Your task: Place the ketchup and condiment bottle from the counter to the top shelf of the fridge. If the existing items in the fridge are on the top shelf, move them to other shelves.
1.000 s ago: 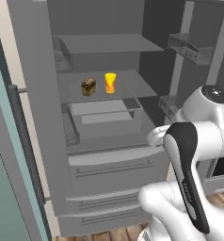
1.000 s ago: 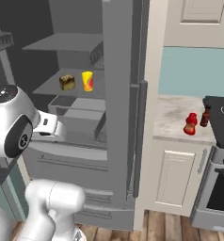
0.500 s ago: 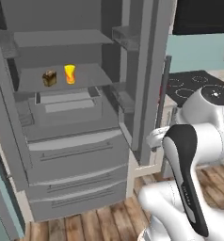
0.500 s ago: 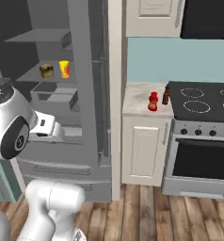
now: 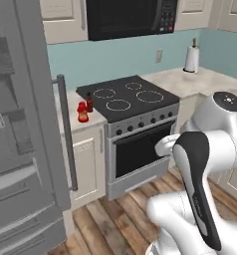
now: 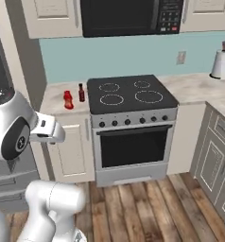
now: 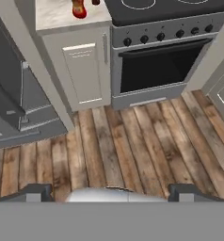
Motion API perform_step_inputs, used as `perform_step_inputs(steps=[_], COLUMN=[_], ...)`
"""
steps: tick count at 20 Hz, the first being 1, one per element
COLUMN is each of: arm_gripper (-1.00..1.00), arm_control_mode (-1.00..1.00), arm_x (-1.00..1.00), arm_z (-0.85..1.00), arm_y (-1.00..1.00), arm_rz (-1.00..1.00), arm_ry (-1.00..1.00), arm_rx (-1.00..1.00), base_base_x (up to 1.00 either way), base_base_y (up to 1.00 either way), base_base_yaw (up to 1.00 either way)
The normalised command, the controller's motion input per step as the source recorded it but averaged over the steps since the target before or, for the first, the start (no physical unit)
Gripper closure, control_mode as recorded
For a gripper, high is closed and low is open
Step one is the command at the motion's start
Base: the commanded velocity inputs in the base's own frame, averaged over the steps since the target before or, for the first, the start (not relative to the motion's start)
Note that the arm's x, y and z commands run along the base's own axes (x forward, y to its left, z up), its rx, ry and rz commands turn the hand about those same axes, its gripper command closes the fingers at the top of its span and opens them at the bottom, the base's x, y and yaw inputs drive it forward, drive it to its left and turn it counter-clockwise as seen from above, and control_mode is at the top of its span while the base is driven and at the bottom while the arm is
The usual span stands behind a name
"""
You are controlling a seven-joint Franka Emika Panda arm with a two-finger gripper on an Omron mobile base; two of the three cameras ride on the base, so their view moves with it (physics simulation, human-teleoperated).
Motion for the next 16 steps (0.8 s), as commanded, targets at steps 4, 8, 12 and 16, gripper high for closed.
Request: perform_step_inputs(steps=[4,8,12,16], arm_gripper=[-1.0,-1.0,-1.0,-1.0], arm_control_mode=[1.0,1.0,1.0,1.0], arm_x=[0.0,0.0,0.0,0.0], arm_z=[0.0,0.0,0.0,0.0], arm_y=[0.0,0.0,0.0,0.0], arm_rz=[0.0,0.0,0.0,0.0], arm_ry=[0.0,0.0,0.0,0.0], arm_rx=[0.0,0.0,0.0,0.0], base_base_x=[0.98,1.0,1.0,0.98], base_base_y=[-0.74,-0.23,0.0,0.0], base_base_yaw=[-0.26,-0.01,0.21,0.36])
